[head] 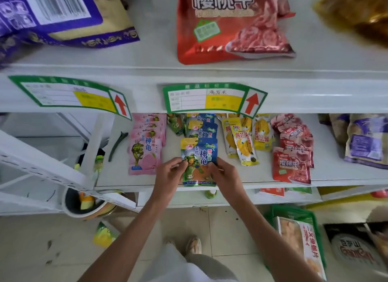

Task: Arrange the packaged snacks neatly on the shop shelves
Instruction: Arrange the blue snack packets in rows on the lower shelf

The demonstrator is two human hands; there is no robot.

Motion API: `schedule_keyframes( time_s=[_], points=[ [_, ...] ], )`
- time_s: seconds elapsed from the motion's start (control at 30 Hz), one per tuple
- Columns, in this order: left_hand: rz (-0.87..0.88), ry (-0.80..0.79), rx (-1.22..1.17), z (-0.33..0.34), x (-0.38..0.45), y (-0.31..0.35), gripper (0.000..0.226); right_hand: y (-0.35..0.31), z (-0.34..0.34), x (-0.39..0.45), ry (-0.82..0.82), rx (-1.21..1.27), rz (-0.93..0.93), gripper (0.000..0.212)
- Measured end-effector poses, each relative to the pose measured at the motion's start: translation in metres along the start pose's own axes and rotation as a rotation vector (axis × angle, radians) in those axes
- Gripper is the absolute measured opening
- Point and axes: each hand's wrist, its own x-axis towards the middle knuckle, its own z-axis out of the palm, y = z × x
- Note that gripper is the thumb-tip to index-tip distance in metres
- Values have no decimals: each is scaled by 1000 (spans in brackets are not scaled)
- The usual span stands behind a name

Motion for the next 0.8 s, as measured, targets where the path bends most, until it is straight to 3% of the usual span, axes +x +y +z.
schedule_keyframes(
  time_s=[0.13, 0.4, 0.63, 0.8],
  points=[
    [184, -57, 190, 1, -15, 4, 24, 12, 0, -25, 17, -25, -65, 21],
    [297, 28, 414, 20, -50, 7, 33, 11, 8, -59, 108, -164, -212, 40],
    [-5, -21, 197, 2, -56, 23, 10, -2, -25, -70, 43, -126, -98, 41],
    [-85, -94, 89, 5, -50, 40, 15, -18, -26, -76, 43, -3, -55, 20]
  ],
)
